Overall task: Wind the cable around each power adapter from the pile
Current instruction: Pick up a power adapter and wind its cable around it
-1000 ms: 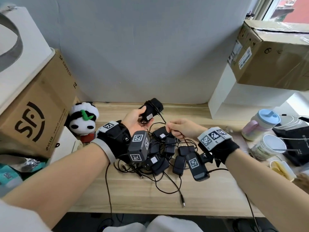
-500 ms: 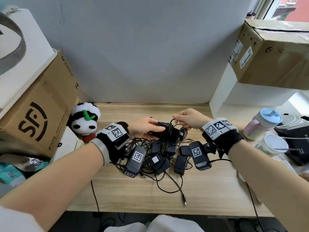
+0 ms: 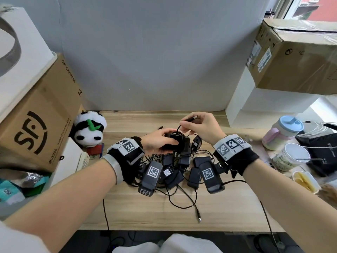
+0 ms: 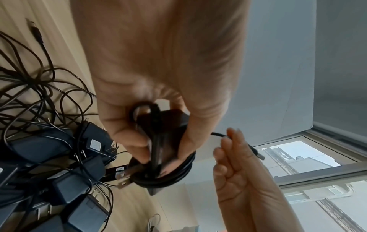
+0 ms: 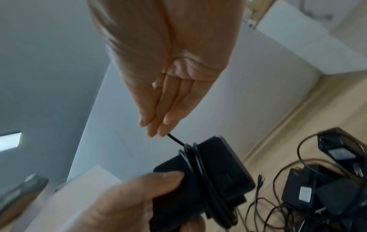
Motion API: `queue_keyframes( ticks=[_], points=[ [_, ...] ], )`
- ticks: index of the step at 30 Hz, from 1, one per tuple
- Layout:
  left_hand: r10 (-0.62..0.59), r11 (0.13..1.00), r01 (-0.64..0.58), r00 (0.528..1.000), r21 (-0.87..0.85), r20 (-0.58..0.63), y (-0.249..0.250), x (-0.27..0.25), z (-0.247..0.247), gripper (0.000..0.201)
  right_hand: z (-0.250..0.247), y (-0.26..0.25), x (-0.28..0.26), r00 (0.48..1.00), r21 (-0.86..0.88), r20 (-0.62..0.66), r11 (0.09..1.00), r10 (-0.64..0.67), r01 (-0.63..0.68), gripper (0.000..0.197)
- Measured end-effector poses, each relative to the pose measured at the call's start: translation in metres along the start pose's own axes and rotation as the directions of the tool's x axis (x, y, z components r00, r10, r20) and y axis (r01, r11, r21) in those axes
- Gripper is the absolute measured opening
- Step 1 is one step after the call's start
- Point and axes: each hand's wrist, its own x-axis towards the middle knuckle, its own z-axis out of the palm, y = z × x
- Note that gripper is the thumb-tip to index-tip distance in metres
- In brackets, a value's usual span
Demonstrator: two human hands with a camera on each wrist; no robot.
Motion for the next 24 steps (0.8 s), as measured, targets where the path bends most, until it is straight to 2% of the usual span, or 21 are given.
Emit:
queue_keyframes(
  ticks=[3, 7, 10, 12, 14, 17, 19, 22, 24],
  points=[
    [-0.005, 1.0, 0.005, 1.0, -0.005, 0.024, 0.002, -0.003, -0.004, 0.027, -0.007, 0.0, 0.002, 0.998, -0.01, -0.032, 0.999, -0.046, 0.046, 0.002],
    [-0.037, 0.993, 0.031, 0.998, -0.112, -0.053, 0.0, -0.002, -0.004, 0.011, -0.011, 0.004, 0.005, 0.997, -0.069, -0.019, 0.995, -0.077, 0.075, 0.01],
    [-0.107, 0.961, 0.073, 0.987, -0.266, -0.116, -0.001, 0.003, -0.007, 0.014, -0.009, 0.004, 0.004, 0.996, -0.083, 0.004, 0.992, -0.091, 0.091, 0.018],
    [-0.139, 0.932, 0.099, 0.986, -0.35, -0.091, 0.001, 0.002, -0.009, 0.016, -0.006, 0.005, 0.003, 0.995, -0.073, 0.003, 0.993, -0.097, 0.096, 0.017],
    [-0.126, 0.898, 0.091, 0.99, -0.43, -0.055, 0.005, 0.0, -0.009, 0.016, -0.002, 0.007, 0.002, 0.995, -0.057, -0.015, 0.993, -0.101, 0.1, 0.018],
    [-0.096, 0.851, 0.037, 0.992, -0.524, -0.086, 0.005, 0.001, -0.009, 0.025, -0.001, 0.01, 0.002, 0.996, -0.057, -0.023, 0.995, -0.084, 0.083, 0.024],
    [-0.096, 0.853, 0.024, 0.989, -0.521, -0.112, 0.003, 0.002, -0.012, 0.032, -0.002, 0.012, 0.002, 0.997, -0.069, 0.007, 0.995, -0.076, 0.077, 0.027],
    [-0.07, 0.904, 0.011, 0.99, -0.428, -0.122, 0.001, 0.003, -0.015, 0.016, -0.005, 0.013, 0.003, 0.995, -0.092, -0.011, 0.991, -0.096, 0.095, 0.022],
    [-0.05, 0.927, 0.003, 0.992, -0.375, -0.117, 0.0, 0.002, -0.015, 0.015, -0.007, 0.014, 0.004, 0.994, -0.081, -0.068, 0.993, -0.088, 0.082, 0.018]
  ],
)
